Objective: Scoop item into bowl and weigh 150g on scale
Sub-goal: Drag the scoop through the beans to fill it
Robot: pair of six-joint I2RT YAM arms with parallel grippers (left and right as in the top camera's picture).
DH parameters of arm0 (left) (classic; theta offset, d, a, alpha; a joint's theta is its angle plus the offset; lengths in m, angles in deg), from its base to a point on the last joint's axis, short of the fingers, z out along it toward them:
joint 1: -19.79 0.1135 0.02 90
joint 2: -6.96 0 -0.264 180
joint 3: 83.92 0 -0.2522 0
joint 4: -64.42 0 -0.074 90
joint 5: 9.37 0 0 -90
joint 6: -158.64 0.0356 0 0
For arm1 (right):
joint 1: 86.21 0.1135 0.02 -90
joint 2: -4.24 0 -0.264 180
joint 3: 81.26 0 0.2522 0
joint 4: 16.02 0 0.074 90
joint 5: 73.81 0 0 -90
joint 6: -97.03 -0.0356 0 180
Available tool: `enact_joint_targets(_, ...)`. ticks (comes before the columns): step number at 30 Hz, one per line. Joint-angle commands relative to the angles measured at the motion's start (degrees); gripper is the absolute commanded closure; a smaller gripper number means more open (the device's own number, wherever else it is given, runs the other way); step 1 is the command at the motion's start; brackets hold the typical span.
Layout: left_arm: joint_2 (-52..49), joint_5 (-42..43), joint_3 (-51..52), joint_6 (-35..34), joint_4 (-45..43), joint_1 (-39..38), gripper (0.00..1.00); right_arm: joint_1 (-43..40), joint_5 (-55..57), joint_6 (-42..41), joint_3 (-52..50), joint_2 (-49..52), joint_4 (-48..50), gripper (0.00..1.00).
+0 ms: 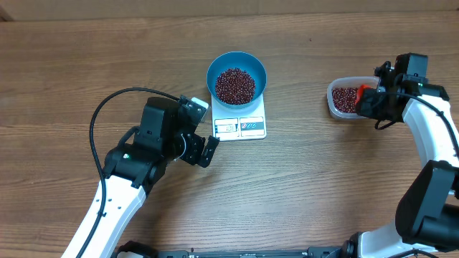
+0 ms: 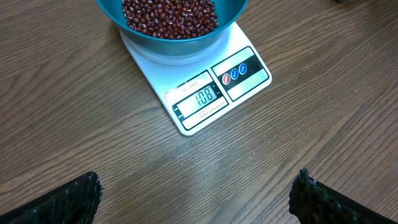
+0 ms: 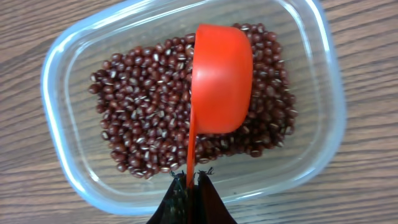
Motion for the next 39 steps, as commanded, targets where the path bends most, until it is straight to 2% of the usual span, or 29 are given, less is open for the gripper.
enact_joint_targets(1, 0.02, -0.20, 0.35, 1.31, -0.22, 0.26, 0.00, -0.02, -3.06, 0.28, -0.57, 0.17, 0.26, 0.96)
enact_joint_targets(39, 0.02, -0.20, 0.35, 1.31, -0.22, 0.26, 0.00, 1.77, -10.40, -0.20, -3.50, 1.20, 2.99, 0.96)
